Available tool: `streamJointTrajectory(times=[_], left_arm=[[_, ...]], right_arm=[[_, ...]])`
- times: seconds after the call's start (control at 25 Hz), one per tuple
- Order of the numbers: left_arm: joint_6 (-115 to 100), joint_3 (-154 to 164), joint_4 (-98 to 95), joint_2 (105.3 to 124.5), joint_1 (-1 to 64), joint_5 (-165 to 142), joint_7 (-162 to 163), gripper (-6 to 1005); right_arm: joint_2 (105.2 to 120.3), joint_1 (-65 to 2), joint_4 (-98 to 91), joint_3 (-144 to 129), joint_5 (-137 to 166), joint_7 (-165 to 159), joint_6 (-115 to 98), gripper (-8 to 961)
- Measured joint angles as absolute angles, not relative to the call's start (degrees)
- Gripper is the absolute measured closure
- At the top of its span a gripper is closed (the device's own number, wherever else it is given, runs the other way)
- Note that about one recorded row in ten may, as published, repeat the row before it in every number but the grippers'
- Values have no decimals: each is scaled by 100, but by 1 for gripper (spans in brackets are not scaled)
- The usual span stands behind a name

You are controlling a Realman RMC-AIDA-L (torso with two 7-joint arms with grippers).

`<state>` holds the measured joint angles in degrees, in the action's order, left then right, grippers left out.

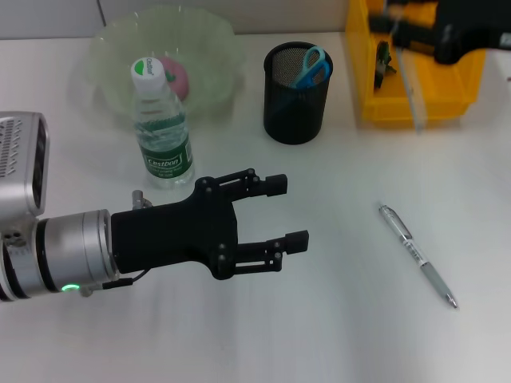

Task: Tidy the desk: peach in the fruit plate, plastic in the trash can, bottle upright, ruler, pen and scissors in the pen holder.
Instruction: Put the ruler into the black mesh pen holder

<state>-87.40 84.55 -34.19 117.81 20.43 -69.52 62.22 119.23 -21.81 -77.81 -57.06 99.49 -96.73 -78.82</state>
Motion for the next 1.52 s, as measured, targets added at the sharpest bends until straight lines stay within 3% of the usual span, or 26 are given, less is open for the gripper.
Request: streamJointTrajectory(times=[0.48,1.08,1.52], left_arm=[[-8726,8428,-3323,11815,2037,-6952,6105,213],[-8739,8444,-3167,11849,2107,-6952,5868,213],[-8765,8455,-3172,11859,2116,-6952,5862,213]], right_arm=[[11905,-2329,-5714,-5348,7608,-8011,-7762,541],[11934,-3744,-3319,-5365,7081,-6520,-6883,524],[11951,-4113,-2810,-5429,7074,-6185,-6594,511]])
